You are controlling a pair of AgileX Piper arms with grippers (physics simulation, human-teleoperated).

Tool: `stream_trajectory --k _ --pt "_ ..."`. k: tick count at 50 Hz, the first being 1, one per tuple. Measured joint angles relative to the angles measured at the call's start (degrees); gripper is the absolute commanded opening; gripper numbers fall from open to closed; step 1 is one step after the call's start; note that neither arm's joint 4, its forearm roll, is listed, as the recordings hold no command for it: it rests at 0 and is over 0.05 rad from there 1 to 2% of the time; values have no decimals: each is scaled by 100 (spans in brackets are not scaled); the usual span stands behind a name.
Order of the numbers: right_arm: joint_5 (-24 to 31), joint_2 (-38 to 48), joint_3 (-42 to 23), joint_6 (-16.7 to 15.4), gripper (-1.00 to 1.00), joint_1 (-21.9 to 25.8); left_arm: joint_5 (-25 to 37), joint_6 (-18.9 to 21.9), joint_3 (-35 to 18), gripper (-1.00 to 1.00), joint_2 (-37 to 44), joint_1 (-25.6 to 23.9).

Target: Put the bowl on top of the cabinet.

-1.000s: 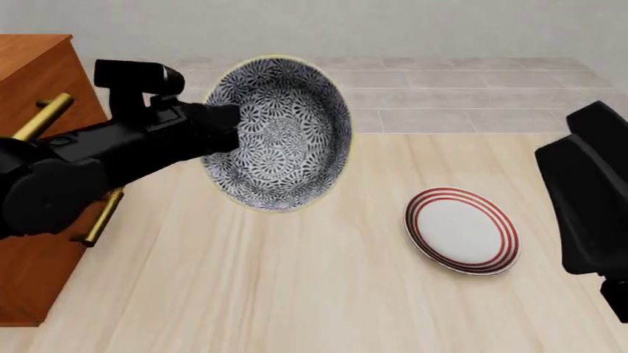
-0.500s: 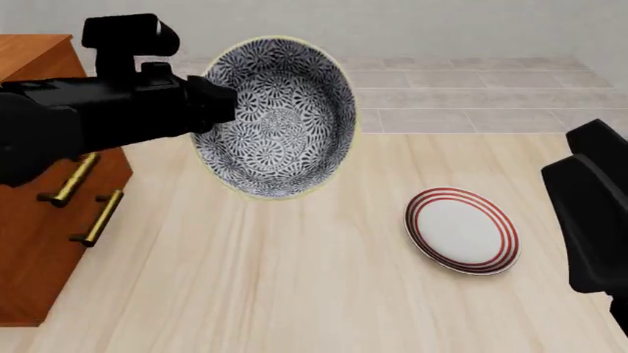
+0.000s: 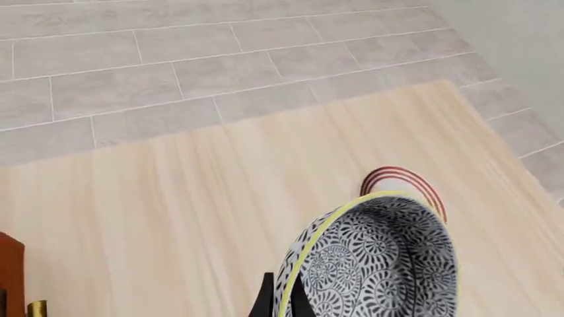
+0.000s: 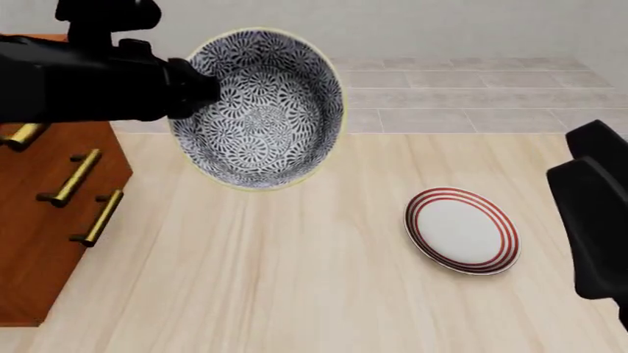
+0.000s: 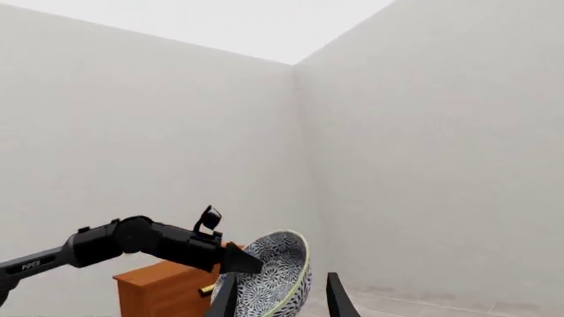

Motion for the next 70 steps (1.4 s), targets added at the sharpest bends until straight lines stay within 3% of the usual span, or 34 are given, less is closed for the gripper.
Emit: stream_trajectory --k 19,36,52,70 --pt "-121 152 -11 -12 100 13 596 -731 -325 -100 146 -257" --pt "-151 237 -27 -45 100 -12 660 -1092 -587 -100 34 799" --pt "-142 304 -54 -58 100 -24 744 -978 -884 -100 -100 1886" --pt "-138 332 -58 -46 100 -24 889 -773 -986 -100 -254 2682"
